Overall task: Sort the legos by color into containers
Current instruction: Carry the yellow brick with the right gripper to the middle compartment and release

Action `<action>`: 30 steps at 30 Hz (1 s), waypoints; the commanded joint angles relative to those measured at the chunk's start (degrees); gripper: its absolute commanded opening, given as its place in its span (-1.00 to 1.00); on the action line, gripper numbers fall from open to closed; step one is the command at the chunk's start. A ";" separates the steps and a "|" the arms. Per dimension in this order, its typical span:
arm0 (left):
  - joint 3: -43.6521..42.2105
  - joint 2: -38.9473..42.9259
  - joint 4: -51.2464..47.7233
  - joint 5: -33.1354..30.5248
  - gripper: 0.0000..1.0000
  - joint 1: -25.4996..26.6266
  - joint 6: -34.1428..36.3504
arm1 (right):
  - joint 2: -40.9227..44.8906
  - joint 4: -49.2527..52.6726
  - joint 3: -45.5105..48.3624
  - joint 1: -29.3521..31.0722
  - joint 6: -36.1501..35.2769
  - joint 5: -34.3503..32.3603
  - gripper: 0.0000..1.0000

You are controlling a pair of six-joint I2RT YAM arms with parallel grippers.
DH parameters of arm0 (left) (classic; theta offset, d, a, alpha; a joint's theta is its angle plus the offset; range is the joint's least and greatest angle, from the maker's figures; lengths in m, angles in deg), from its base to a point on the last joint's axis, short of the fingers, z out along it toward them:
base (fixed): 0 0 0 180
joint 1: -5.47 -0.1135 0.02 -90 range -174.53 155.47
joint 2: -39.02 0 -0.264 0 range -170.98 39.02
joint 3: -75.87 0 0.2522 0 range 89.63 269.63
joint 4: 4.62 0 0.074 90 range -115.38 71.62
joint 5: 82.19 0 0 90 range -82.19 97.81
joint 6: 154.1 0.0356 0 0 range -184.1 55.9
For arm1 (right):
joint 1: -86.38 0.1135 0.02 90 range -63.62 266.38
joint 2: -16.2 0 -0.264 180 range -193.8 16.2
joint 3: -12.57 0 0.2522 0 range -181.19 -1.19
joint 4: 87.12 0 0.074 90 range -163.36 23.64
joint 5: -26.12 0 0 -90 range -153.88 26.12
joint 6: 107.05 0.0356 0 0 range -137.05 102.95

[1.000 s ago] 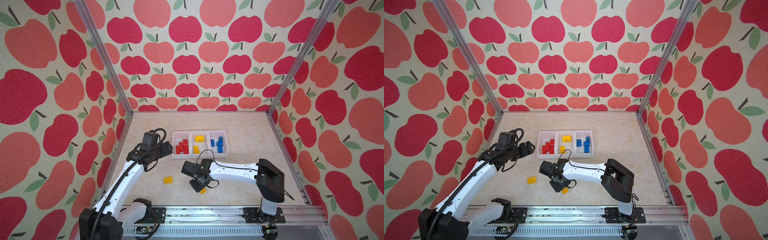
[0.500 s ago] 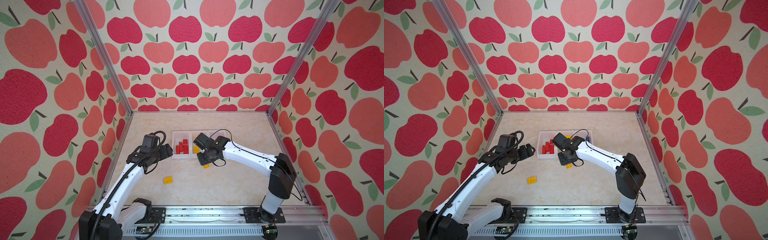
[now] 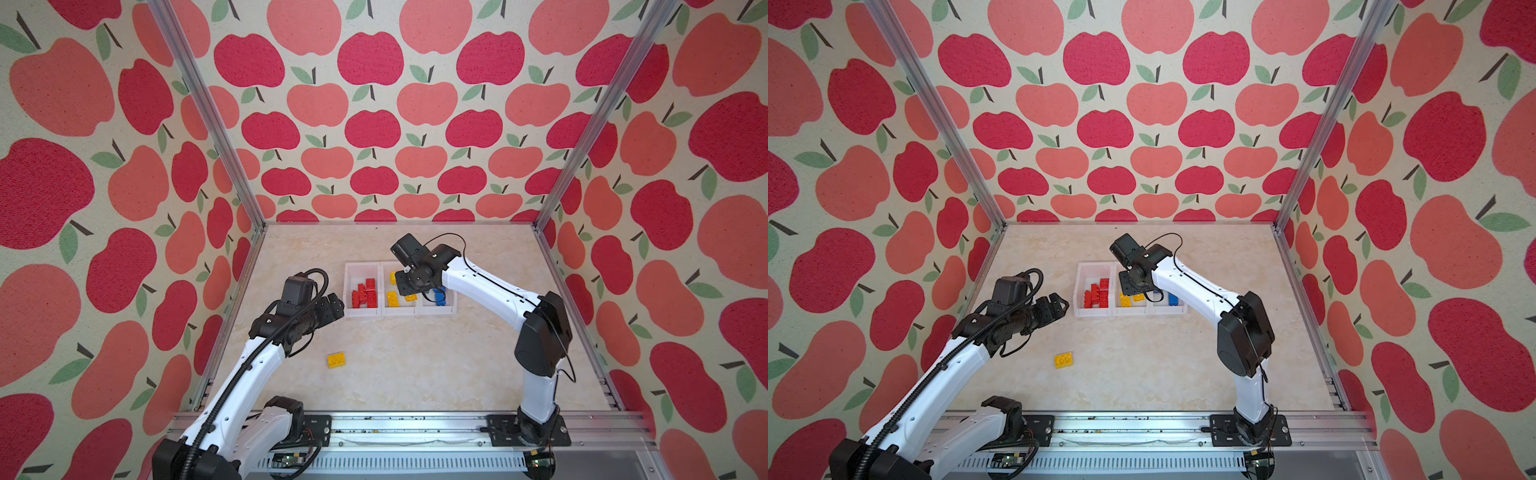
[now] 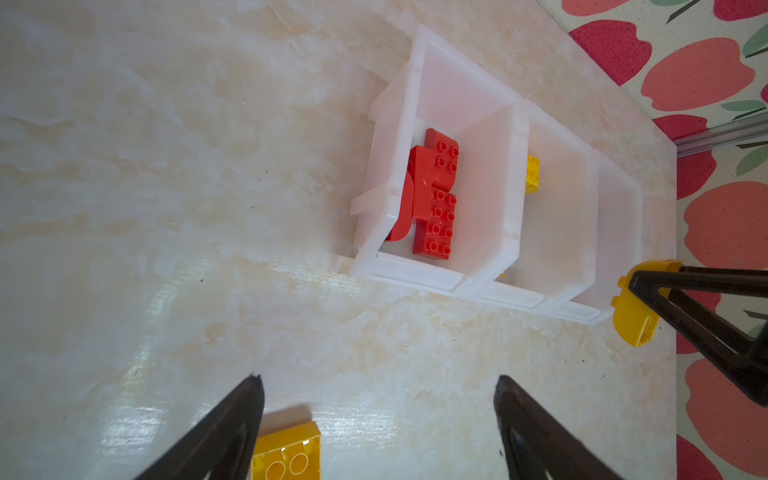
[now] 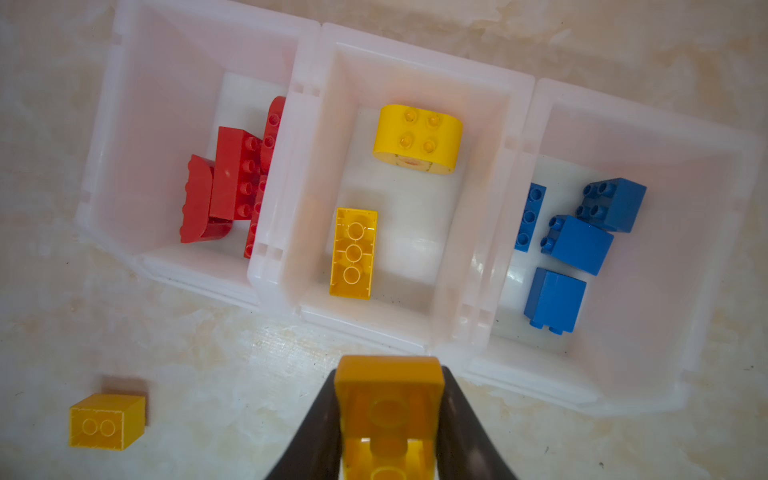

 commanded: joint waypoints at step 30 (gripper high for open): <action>-2.19 4.30 -3.51 -0.41 0.79 0.48 -2.58 | -15.56 4.17 -11.31 -1.93 -1.66 -2.01 -0.20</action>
